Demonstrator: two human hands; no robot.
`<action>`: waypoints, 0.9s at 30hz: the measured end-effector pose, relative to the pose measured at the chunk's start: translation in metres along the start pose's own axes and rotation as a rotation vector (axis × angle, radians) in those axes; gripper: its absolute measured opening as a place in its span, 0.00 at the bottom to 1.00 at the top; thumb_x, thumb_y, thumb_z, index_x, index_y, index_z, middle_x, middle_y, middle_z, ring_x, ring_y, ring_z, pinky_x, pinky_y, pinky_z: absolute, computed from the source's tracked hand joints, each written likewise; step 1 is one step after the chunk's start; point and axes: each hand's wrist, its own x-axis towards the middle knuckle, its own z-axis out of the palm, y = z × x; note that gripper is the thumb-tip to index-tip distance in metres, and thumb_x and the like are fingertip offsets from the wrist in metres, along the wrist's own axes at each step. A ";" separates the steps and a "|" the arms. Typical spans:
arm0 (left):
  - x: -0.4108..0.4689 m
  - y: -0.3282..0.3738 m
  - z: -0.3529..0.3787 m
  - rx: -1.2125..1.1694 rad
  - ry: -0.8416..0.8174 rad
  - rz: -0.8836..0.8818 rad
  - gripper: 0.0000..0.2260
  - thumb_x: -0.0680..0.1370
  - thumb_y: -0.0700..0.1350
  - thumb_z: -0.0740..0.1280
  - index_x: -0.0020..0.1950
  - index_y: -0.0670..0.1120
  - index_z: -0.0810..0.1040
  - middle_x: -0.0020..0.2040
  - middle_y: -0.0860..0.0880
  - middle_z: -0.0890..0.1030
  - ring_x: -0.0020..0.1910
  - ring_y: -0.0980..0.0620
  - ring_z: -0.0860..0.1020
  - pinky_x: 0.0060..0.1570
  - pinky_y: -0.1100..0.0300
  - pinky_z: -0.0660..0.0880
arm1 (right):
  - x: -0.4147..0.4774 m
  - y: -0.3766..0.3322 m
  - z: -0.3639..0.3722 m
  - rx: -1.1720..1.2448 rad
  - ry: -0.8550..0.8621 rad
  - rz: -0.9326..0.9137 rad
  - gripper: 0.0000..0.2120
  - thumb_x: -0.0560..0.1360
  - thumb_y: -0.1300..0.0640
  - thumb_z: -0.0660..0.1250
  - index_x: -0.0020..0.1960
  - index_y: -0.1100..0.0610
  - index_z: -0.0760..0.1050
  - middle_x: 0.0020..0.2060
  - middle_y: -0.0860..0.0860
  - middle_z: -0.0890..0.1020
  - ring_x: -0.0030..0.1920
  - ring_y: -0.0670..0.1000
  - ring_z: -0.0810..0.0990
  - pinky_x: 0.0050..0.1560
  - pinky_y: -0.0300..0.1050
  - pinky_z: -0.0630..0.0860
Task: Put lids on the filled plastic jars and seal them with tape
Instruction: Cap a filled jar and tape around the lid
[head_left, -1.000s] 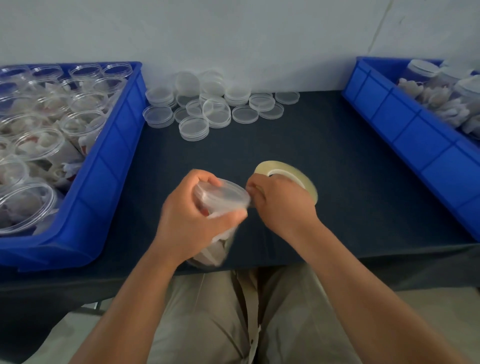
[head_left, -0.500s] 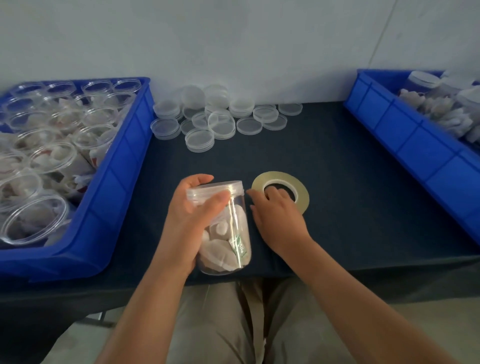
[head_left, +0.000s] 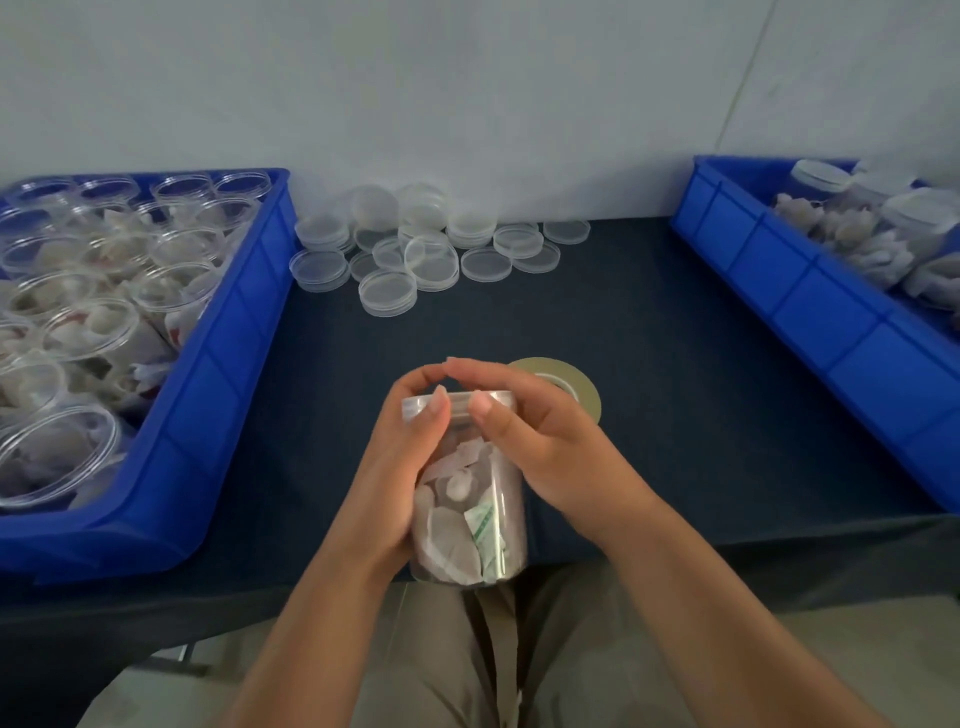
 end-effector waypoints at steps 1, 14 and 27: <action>0.000 0.001 0.000 -0.014 -0.014 -0.008 0.38 0.73 0.69 0.74 0.73 0.45 0.72 0.62 0.34 0.82 0.60 0.33 0.82 0.60 0.37 0.80 | -0.001 -0.001 -0.003 0.014 -0.020 -0.008 0.17 0.82 0.48 0.65 0.70 0.47 0.78 0.60 0.45 0.85 0.64 0.48 0.83 0.60 0.40 0.79; 0.012 -0.006 0.005 0.038 -0.236 -0.016 0.37 0.74 0.76 0.66 0.78 0.59 0.70 0.68 0.42 0.82 0.65 0.39 0.82 0.58 0.52 0.82 | -0.021 -0.008 -0.053 -0.275 -0.074 0.044 0.18 0.87 0.53 0.61 0.75 0.53 0.76 0.71 0.44 0.80 0.71 0.48 0.77 0.69 0.48 0.77; 0.019 0.022 0.055 0.390 0.087 0.112 0.25 0.77 0.65 0.53 0.67 0.57 0.78 0.66 0.55 0.78 0.67 0.50 0.75 0.68 0.48 0.70 | -0.037 -0.108 -0.155 -0.685 0.434 -0.104 0.18 0.71 0.40 0.75 0.59 0.42 0.78 0.49 0.25 0.80 0.48 0.24 0.77 0.43 0.20 0.72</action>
